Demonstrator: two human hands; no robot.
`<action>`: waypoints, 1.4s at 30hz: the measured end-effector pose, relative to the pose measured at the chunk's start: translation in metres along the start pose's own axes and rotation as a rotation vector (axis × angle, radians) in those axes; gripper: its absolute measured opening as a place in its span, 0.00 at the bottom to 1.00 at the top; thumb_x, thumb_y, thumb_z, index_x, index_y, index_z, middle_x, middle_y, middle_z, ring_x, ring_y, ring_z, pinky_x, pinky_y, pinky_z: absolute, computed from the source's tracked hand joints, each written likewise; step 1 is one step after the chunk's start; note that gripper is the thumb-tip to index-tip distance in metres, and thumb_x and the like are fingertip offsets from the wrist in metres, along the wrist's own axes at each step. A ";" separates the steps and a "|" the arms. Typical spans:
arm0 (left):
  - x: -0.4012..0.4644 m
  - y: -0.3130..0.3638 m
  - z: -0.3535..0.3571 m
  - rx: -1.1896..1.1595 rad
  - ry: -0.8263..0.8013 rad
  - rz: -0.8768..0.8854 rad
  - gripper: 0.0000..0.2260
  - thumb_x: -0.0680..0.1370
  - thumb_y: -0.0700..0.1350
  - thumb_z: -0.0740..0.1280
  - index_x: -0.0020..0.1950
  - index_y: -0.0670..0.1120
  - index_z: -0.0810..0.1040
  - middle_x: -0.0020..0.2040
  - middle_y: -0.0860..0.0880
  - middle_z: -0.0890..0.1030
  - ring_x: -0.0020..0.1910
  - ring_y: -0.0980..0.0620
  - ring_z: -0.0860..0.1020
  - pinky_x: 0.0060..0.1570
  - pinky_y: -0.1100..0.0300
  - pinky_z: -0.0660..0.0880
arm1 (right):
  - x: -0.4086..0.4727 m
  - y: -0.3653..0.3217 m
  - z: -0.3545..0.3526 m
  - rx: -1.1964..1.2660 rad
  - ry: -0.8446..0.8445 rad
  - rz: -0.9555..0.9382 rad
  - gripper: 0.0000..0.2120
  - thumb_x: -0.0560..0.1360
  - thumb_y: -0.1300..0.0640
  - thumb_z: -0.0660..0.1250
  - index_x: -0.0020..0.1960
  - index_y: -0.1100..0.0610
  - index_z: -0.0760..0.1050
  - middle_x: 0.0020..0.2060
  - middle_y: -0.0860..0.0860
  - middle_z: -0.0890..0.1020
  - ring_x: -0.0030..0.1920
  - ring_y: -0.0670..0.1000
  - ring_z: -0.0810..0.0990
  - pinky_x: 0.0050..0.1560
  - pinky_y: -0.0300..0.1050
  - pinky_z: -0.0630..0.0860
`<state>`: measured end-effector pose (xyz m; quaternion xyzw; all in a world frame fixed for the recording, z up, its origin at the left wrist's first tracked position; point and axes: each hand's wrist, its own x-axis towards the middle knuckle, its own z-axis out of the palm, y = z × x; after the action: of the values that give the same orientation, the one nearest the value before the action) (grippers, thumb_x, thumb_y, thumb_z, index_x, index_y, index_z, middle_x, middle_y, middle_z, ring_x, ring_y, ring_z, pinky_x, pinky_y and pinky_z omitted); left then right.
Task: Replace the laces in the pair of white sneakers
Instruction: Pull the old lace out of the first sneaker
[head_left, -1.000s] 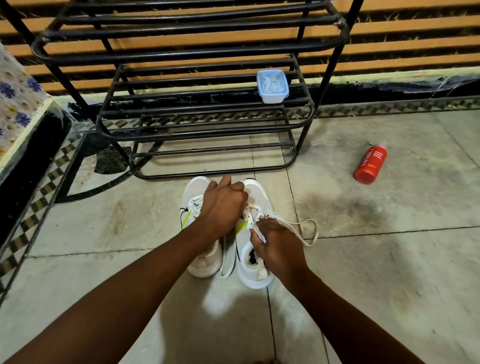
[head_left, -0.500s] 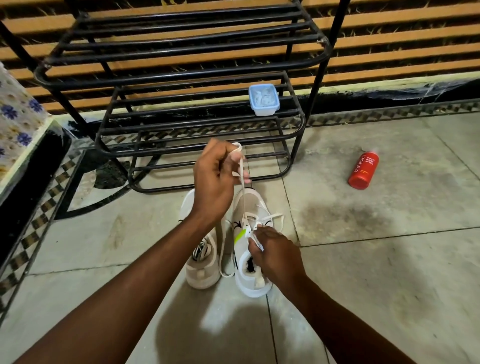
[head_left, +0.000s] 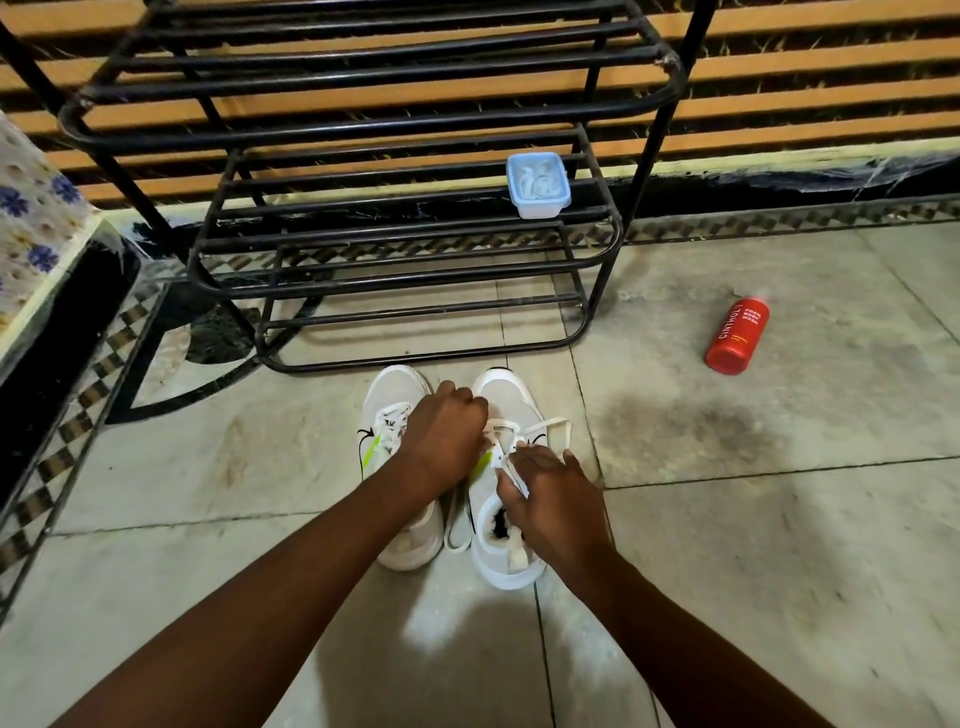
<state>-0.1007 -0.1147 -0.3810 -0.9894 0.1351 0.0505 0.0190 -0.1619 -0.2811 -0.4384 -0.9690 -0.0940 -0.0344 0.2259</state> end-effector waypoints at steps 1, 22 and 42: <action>0.000 0.000 0.002 0.022 -0.020 0.003 0.13 0.80 0.50 0.68 0.61 0.45 0.78 0.58 0.45 0.81 0.63 0.42 0.73 0.57 0.50 0.74 | 0.000 0.000 0.000 -0.002 0.001 0.000 0.23 0.77 0.41 0.57 0.58 0.54 0.83 0.58 0.49 0.84 0.60 0.51 0.82 0.68 0.53 0.72; -0.018 -0.001 -0.071 -0.839 0.797 0.054 0.14 0.73 0.21 0.58 0.47 0.34 0.79 0.46 0.43 0.71 0.43 0.51 0.78 0.42 0.55 0.79 | -0.002 0.001 -0.004 0.041 -0.055 0.036 0.27 0.78 0.38 0.51 0.63 0.51 0.80 0.62 0.46 0.82 0.62 0.53 0.79 0.65 0.47 0.73; -0.002 0.002 -0.001 -0.207 -0.006 -0.081 0.10 0.80 0.47 0.67 0.61 0.48 0.77 0.57 0.46 0.80 0.60 0.41 0.78 0.48 0.50 0.75 | 0.000 -0.001 -0.001 -0.044 0.058 -0.015 0.18 0.77 0.43 0.61 0.53 0.53 0.84 0.54 0.47 0.85 0.52 0.52 0.83 0.55 0.48 0.80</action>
<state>-0.1028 -0.1160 -0.3799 -0.9905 0.0892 0.0662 -0.0806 -0.1625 -0.2807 -0.4373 -0.9716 -0.0940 -0.0664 0.2069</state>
